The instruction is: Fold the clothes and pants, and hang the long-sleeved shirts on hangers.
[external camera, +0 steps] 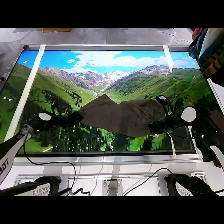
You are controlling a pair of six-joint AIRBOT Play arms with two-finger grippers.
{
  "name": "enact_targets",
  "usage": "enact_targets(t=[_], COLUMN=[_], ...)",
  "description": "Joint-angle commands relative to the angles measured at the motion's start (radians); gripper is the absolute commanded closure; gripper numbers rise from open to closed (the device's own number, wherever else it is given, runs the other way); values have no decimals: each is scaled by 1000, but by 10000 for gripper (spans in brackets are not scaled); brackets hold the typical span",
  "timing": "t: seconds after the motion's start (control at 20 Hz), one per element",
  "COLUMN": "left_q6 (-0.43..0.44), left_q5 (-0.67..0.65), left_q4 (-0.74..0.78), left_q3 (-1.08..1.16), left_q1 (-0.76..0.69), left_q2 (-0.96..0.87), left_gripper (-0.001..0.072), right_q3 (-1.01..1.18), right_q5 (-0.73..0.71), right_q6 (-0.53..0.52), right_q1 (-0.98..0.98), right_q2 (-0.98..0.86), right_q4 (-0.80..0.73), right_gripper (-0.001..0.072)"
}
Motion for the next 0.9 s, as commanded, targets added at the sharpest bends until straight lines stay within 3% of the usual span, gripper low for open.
enact_targets(t=[0.0,0.15,0.35,0.6,0.85], left_q6=[0,2,101,217,376], left_q5=[84,90,79,97,322], left_q4=[-17,-16,-16,-15,-10], left_q3=[-1,0,40,203,340], left_q1=[-2,-2,-1,6,6], left_q2=[-10,-8,78,373,728], left_gripper=[502,697,697,698,701], right_q3=[0,0,18,235,549], right_q5=[-1,-1,0,0,-1], right_q6=[0,0,0,-5,-4], right_q1=[0,0,3,2,2], right_q2=[1,1,4,4,46], right_q4=[0,0,22,151,318], right_gripper=[686,686,686,686,686])
